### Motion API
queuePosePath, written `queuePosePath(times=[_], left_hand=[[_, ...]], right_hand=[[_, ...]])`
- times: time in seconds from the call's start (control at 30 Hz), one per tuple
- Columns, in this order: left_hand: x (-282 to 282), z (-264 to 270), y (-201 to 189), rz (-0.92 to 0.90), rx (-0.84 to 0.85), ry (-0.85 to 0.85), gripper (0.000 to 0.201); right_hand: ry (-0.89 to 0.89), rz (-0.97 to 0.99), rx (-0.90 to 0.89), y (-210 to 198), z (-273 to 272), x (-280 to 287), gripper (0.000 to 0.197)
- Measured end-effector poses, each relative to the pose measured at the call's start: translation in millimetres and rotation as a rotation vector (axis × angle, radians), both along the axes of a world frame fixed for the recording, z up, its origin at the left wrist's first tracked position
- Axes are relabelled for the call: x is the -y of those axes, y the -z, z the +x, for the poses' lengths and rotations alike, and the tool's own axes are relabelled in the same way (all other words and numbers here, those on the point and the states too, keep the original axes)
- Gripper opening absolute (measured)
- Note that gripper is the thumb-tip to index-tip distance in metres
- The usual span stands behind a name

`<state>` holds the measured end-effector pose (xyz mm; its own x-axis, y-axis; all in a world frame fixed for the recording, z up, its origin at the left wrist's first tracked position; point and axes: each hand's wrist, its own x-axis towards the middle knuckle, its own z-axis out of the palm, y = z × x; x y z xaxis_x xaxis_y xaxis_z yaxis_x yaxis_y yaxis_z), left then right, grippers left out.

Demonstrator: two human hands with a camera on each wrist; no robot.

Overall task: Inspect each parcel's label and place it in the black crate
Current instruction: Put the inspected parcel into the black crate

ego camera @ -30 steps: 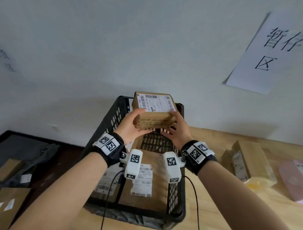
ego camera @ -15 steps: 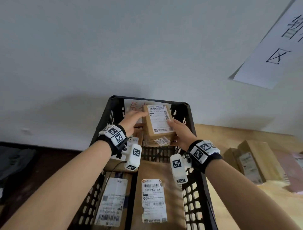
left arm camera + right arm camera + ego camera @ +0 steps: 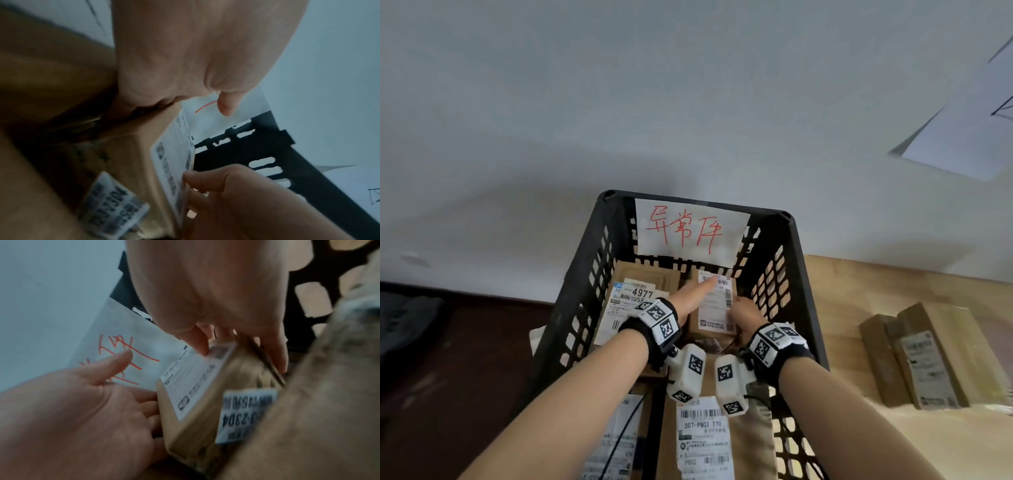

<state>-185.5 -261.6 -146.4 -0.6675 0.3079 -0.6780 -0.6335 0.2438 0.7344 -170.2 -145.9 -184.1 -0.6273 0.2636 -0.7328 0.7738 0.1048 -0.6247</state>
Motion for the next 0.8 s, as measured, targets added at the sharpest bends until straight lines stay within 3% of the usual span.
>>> queuePosePath(times=[0.1,0.23,0.37,0.43,0.5,0.53,0.6,0.7,0.8], left_hand=[[2,-7,13,-0.008,0.055,0.034,0.052],[4,-15,21,-0.020,0.099,0.039,0.046],[1,-12,27,-0.152,-0.006,0.150,0.045],[4,-12,28,-0.162,-0.060,0.199,0.033],[7,-13,24,-0.169,-0.104,0.179,0.022],[10,-14,24,-0.176,-0.127,0.167,0.026],[13,-16,26,-0.118,-0.104,0.161,0.037],[15,-15,23,0.002,0.021,0.114,0.026],[11,-12,22,-0.007,0.016,0.123,0.027]], right_hand=[[-0.030,0.077,0.065,20,-7,2,0.037],[-0.026,0.069,0.091,30,-6,2,0.035],[-0.075,0.072,0.063,43,-1,3,0.039],[-0.103,0.079,0.028,38,2,7,0.035],[-0.133,0.080,-0.015,32,5,10,0.029],[-0.149,0.074,-0.034,29,7,11,0.027],[-0.145,0.048,-0.051,28,9,11,0.027],[-0.125,-0.028,-0.010,26,8,13,0.038],[-0.085,-0.098,0.022,21,6,12,0.035]])
